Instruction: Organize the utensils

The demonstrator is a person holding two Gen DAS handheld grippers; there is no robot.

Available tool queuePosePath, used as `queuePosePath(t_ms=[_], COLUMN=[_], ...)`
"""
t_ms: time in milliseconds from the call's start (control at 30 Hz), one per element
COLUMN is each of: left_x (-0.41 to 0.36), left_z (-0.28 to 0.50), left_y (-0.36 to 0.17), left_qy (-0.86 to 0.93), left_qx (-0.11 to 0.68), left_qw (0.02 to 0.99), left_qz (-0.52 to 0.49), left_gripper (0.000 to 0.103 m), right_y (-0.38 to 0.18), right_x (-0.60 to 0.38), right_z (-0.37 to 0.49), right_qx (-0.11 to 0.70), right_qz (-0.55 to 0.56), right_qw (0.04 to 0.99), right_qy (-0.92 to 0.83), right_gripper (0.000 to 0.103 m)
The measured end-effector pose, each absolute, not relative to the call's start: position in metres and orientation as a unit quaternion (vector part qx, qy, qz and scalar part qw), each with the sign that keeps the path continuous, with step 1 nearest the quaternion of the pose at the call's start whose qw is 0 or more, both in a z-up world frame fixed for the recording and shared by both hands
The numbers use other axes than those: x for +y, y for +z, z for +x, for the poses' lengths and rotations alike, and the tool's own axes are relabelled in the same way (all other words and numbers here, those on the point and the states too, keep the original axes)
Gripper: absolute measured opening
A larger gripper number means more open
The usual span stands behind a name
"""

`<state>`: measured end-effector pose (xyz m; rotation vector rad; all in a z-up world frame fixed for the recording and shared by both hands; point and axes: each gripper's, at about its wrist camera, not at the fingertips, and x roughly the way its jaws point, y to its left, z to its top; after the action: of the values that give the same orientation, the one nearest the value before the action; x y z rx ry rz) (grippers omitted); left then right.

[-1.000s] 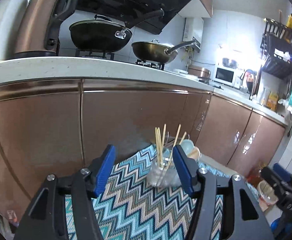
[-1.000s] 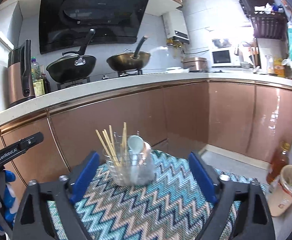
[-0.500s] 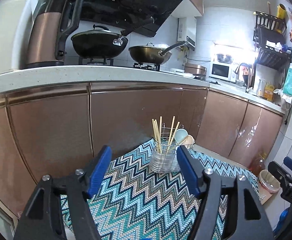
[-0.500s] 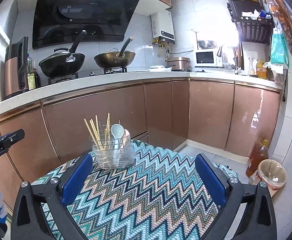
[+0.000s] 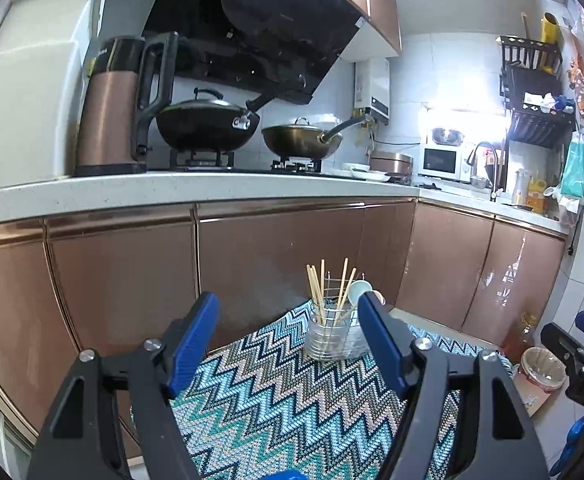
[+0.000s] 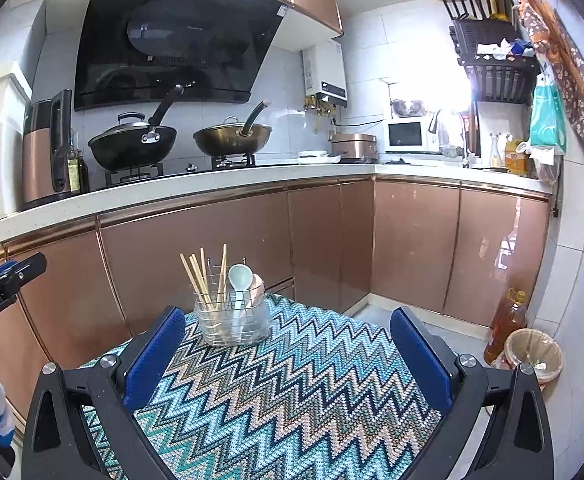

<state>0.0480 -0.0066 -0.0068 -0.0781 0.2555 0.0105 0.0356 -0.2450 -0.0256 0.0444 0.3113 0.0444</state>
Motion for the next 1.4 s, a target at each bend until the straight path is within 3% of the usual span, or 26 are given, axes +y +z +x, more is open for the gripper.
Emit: queuePosePath(t_ms=[1400], left_x=[-0.016], left_z=[0.017], left_y=[0.003], left_qy=[0.000], left_qx=[0.107], left_qw=[0.994], left_qz=[-0.012], left_gripper=[0.071], right_y=[-0.009], right_x=[-0.244], right_z=[0.001], right_qx=[0.124], right_qz=[0.002], right_qw=[0.992], right_qy=[-0.023], right_gripper=[0.103])
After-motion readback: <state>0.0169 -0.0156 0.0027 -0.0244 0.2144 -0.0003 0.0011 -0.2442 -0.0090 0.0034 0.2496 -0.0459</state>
